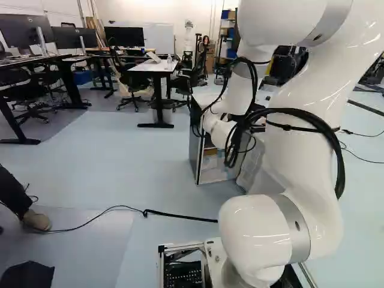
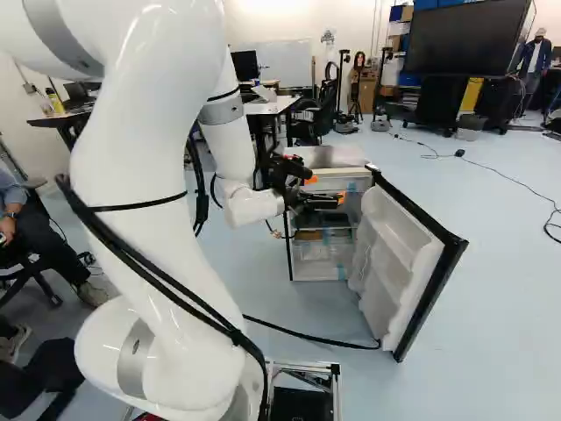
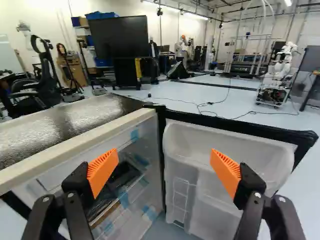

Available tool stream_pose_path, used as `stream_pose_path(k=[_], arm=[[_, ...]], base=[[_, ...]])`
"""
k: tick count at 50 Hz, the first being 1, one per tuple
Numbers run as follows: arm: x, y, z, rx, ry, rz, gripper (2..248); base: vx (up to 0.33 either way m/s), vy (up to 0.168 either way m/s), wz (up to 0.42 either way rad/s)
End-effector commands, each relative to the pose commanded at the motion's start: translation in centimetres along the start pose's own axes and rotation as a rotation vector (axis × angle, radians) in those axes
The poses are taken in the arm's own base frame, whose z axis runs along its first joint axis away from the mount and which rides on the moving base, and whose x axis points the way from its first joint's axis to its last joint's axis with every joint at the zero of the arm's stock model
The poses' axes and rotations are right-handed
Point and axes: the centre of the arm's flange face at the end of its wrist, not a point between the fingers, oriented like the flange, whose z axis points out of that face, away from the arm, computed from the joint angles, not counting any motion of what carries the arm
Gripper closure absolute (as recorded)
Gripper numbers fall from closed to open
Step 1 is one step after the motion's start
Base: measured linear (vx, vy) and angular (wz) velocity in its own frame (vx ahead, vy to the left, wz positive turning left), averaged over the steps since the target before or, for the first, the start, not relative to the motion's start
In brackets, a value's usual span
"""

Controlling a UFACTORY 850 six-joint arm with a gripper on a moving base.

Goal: Open the fridge door

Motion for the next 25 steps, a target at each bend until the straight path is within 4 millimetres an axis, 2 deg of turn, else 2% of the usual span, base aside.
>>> stream_pose_path(k=[25], arm=[[1.3,0.5,-5.4,0.283,-0.071,-0.037,3]], base=[[0.0,0.0,0.0]])
